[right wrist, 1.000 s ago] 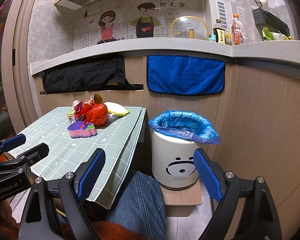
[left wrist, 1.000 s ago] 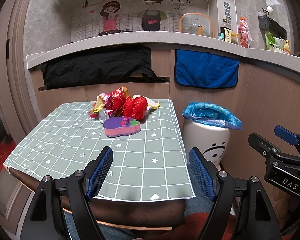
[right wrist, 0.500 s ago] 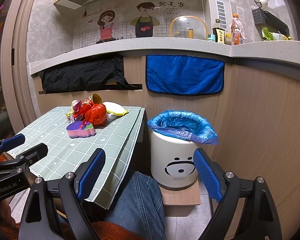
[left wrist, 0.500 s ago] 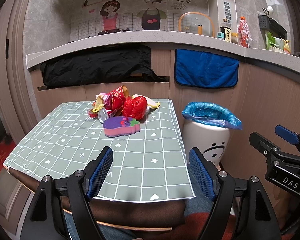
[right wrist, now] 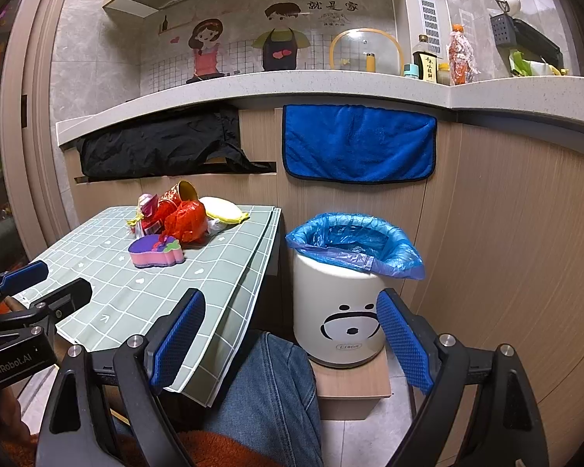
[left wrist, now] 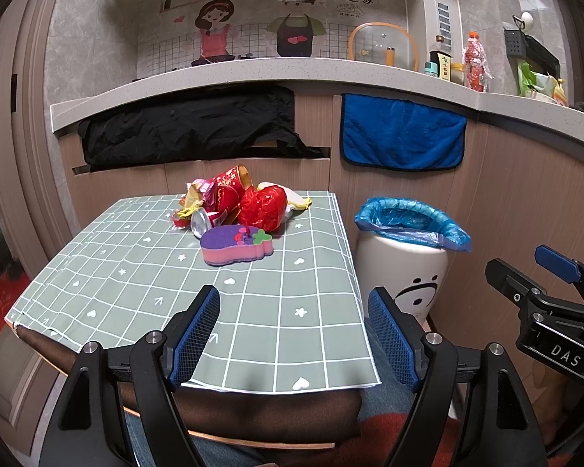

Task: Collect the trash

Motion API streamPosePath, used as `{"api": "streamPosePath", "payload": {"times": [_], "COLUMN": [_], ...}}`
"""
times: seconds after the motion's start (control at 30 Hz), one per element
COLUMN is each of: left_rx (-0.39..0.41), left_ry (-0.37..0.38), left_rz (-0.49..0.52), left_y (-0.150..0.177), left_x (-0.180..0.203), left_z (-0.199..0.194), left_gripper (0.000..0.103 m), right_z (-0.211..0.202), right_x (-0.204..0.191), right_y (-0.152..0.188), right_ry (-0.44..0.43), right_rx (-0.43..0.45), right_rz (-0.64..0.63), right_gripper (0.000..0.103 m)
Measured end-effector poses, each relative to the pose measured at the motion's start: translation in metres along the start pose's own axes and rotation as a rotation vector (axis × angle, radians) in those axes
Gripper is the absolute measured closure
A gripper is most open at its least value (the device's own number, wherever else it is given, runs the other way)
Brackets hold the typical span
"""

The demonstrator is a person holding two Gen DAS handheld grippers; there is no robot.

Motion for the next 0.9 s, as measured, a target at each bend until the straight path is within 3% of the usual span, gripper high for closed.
{"api": "streamPosePath", "payload": {"times": [0.2, 0.43, 0.57, 0.73, 0.9], "left_rx": [-0.025, -0.018, -0.031, -0.025, -0.005], "left_ry": [0.022, -0.016, -0.028, 0.001, -0.088], "left_rz": [-0.007, -0.03, -0.051, -0.146, -0.147], "left_y": [0.001, -0.031, -0.054, -0.086, -0.108], "left_x": [-0.001, -0.037, -0.072, -0.126, -0.158], "left_z": [0.008, 0.031, 0.06, 0.091, 0.109], "left_gripper": [0.024, 0.024, 0.024, 0.024, 0.023], "right_z": [0.006, 0.028, 0.062, 0.116, 0.172], "right_x": [-0.001, -0.014, -0.035, -0.072, -0.11], "right_y": [-0.002, -0.037, -0.072, -0.113, -0.145], "right_ry": [-0.002, -0.005, -0.032, -0.12, -0.203], "right_rx": [-0.017, 0.007, 0.009, -0.015, -0.062], "right_rz": [-0.003, -0.085, -0.154, -0.212, -0.256], "right_gripper": [0.015, 0.015, 0.015, 0.015, 0.016]}}
Point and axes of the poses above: each gripper's, at about its wrist camera, not at the fingertips, and z roughly the way its jaws point, x to its right, y to its underside, the point moved 5 cm from there along z, roughly the way its jaws point, and after that the axes turned 13 degrees about -x, right-handed, at the moved point
